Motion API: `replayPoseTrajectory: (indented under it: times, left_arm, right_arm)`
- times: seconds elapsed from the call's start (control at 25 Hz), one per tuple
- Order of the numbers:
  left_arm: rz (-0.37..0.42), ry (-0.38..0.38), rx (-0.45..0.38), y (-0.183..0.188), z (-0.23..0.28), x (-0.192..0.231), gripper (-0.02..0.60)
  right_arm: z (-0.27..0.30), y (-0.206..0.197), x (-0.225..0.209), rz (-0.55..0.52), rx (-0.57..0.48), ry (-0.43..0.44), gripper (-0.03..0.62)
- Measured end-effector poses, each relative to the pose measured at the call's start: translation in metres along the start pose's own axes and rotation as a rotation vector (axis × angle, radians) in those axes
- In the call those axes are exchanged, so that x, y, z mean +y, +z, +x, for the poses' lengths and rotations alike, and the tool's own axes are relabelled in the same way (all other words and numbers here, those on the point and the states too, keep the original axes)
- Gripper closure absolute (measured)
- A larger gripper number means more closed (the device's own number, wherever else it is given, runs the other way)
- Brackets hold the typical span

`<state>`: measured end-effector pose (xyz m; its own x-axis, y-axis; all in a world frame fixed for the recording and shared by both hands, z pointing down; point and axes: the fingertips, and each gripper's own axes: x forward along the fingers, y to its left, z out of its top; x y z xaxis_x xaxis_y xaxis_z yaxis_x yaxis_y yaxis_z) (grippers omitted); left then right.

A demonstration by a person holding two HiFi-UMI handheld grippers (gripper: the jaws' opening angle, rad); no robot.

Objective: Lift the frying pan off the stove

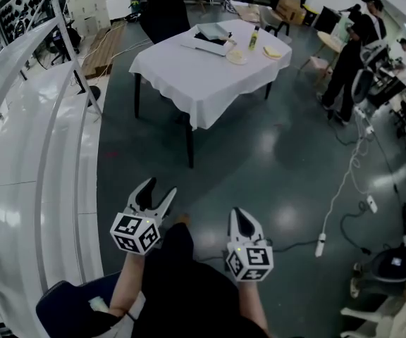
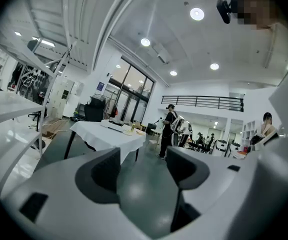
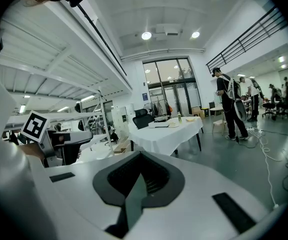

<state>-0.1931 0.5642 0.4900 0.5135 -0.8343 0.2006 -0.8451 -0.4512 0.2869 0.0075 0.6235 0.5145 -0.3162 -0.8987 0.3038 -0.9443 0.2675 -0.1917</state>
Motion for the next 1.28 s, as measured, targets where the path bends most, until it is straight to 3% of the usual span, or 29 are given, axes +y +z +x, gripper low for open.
replayPoseTrajectory:
  times: [0.52, 0.84, 1.28]
  left_arm:
    - [0.057, -0.038, -0.045, 0.083, 0.107, 0.062, 0.310]
    - [0.048, -0.064, -0.050, 0.112, 0.152, 0.102, 0.310]
    - [0.042, -0.075, -0.075, 0.139, 0.207, 0.158, 0.310]
  right_arm:
    - [0.119, 0.095, -0.035, -0.009, -0.076, -0.045, 0.589]
    - [0.185, 0.119, -0.028, -0.029, -0.064, -0.033, 0.589]
    - [0.257, 0.146, -0.038, -0.037, -0.073, -0.081, 0.589]
